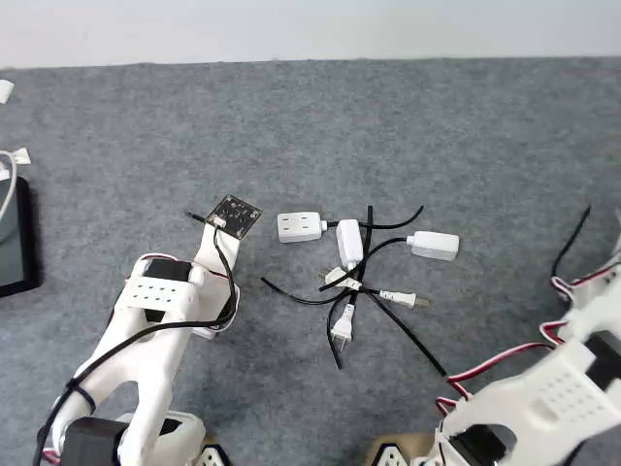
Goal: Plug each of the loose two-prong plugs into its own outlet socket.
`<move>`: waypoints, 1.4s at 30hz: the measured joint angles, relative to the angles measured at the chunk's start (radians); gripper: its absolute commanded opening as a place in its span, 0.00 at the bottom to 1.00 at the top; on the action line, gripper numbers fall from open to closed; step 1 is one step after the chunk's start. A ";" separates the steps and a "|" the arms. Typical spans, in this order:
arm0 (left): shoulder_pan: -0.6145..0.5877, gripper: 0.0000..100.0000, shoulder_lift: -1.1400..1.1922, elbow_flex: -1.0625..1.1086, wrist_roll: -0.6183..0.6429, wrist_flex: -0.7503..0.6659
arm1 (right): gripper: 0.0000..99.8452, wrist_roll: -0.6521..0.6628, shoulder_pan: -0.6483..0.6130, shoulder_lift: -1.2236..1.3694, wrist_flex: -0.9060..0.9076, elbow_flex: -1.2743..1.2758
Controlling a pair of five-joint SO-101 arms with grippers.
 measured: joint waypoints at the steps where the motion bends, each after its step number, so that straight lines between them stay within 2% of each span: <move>1: 0.000 0.01 0.000 0.000 0.000 0.000 | 0.01 0.000 0.002 0.000 -0.012 0.000; 18: 0.000 0.01 0.000 0.000 0.000 0.000 | 0.01 0.000 -0.037 -0.112 -0.029 0.009; 25: 0.000 0.01 0.000 0.000 0.000 0.000 | 0.01 0.000 -0.037 -0.002 -0.048 -0.009; 42: 0.000 0.01 0.000 0.000 0.000 0.000 | 0.01 0.002 -0.018 0.262 -0.046 -0.334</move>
